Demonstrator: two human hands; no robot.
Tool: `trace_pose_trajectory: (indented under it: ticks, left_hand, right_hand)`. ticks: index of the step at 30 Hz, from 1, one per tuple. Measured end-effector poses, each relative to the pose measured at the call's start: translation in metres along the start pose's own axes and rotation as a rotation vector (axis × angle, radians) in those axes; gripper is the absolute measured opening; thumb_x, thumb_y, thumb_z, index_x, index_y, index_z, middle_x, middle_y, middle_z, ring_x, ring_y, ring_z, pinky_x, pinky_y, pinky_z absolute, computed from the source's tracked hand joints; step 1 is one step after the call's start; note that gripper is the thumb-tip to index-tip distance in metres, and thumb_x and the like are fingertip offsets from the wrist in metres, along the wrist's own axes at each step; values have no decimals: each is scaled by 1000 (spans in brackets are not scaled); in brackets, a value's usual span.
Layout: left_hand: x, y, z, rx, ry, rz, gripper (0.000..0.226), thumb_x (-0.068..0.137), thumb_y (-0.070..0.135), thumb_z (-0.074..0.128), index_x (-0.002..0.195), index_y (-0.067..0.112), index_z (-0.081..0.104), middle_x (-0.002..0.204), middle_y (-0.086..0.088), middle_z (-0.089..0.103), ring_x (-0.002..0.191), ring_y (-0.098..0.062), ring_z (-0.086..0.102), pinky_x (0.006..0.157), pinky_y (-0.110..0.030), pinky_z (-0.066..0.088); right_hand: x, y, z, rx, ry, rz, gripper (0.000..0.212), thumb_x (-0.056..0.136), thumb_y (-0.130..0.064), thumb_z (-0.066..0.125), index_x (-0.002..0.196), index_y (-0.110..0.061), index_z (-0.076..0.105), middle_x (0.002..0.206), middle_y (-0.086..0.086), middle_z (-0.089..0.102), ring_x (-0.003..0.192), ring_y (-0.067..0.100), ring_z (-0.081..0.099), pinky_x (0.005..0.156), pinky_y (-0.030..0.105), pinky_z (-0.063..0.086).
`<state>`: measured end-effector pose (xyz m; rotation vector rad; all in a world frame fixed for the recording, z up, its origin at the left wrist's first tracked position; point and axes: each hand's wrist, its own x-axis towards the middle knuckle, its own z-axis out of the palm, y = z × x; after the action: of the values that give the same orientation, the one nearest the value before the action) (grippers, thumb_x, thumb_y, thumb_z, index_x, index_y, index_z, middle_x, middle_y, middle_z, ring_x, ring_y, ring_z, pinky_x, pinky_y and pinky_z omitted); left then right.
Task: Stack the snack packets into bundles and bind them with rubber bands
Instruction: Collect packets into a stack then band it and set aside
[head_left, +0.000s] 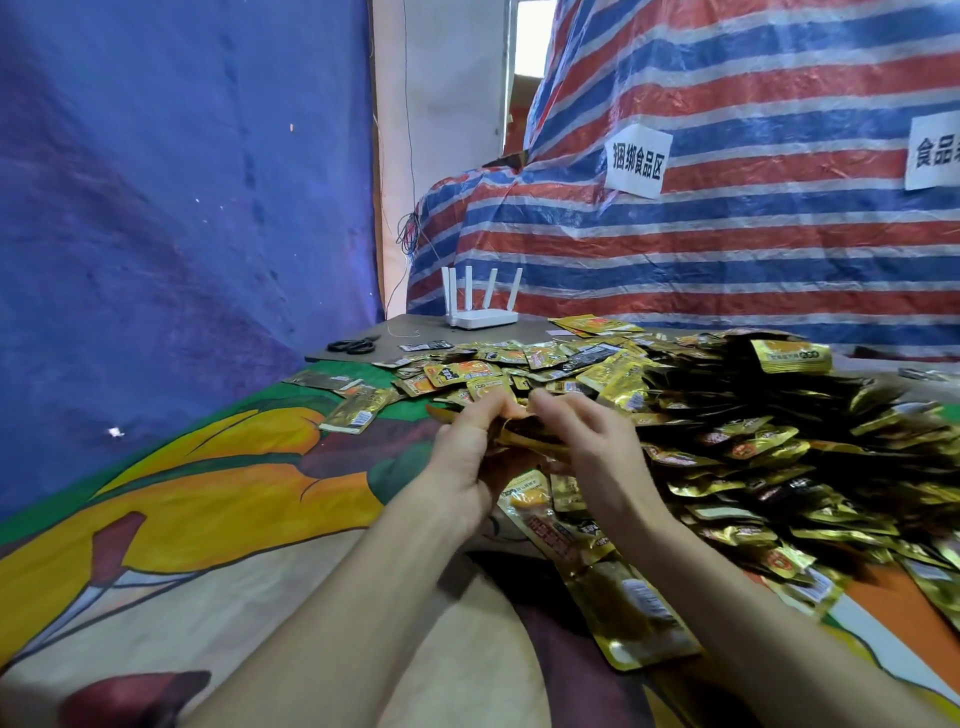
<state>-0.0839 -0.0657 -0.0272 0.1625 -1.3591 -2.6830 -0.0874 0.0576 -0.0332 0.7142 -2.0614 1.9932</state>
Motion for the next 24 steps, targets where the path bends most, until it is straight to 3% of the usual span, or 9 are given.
trace_pose_trajectory:
  ticks: [2, 6, 11, 13, 15, 16, 18, 21, 24]
  left_hand:
    - [5, 0, -3, 68, 93, 58, 24, 85, 6, 60, 108, 0, 56, 98, -23, 63, 82, -32, 67, 61, -33, 59]
    - [3, 5, -6, 264, 235, 81, 53, 49, 21, 65, 99, 5, 57, 87, -14, 55, 79, -25, 53, 65, -30, 45]
    - [-4, 0, -1, 367, 217, 142, 73, 42, 25, 73, 110, 6, 54, 82, -13, 66, 71, -28, 70, 66, -36, 58]
    - [-4, -1, -2, 377, 187, 180, 85, 38, 38, 80, 115, 11, 56, 96, -18, 72, 85, -33, 75, 77, -46, 62]
    - [-4, -1, -1, 381, 146, 227, 91, 41, 58, 78, 119, 16, 59, 109, -18, 72, 100, -34, 72, 93, -53, 56]
    - [-5, 0, 0, 388, 140, 241, 90, 45, 67, 72, 121, 20, 59, 112, -15, 72, 106, -31, 69, 97, -53, 52]
    - [-5, 1, -1, 384, 179, 258, 79, 59, 75, 62, 123, 28, 55, 117, -9, 68, 110, -26, 64, 98, -47, 48]
    - [1, 0, -6, 399, 269, 234, 35, 92, 60, 51, 106, 28, 53, 114, -7, 64, 106, -23, 61, 98, -46, 47]
    - [6, -3, -10, 401, 355, 241, 28, 100, 43, 47, 92, 17, 53, 102, -7, 63, 90, -21, 58, 81, -38, 45]
  right_hand:
    - [-2, -1, 3, -112, -72, -48, 45, 72, -62, 68, 90, -21, 75, 80, -12, 73, 78, 2, 67, 66, 12, 49]
    - [-1, -6, -2, -362, -138, -47, 55, 60, -69, 73, 100, -31, 72, 99, -11, 71, 91, 0, 65, 81, 22, 53]
    - [-3, -8, -6, -254, -342, 83, 56, 70, -26, 92, 113, -27, 57, 93, -17, 67, 79, -15, 64, 62, 10, 50]
    - [0, -12, -8, -254, -347, 86, 57, 69, -23, 91, 114, -25, 56, 83, -20, 71, 65, -5, 63, 60, 15, 48]
    - [7, -20, -13, -257, -311, 126, 57, 64, -27, 87, 113, -24, 57, 90, -2, 76, 63, 12, 61, 60, 27, 50]
    - [13, -24, -16, -287, -279, 147, 56, 64, -28, 87, 111, -25, 57, 95, 8, 74, 65, 16, 62, 60, 31, 51]
    - [31, -31, -24, -433, -208, 178, 54, 69, -31, 88, 108, -24, 52, 99, 10, 69, 70, 15, 64, 59, 28, 49]
    - [62, -34, -33, -772, -100, 171, 55, 78, -35, 80, 112, -15, 41, 93, 2, 59, 79, 14, 58, 57, 31, 41]
    - [85, -17, -34, -1162, -47, 102, 52, 86, -31, 65, 124, -12, 35, 93, 5, 60, 87, 25, 59, 67, 35, 43]
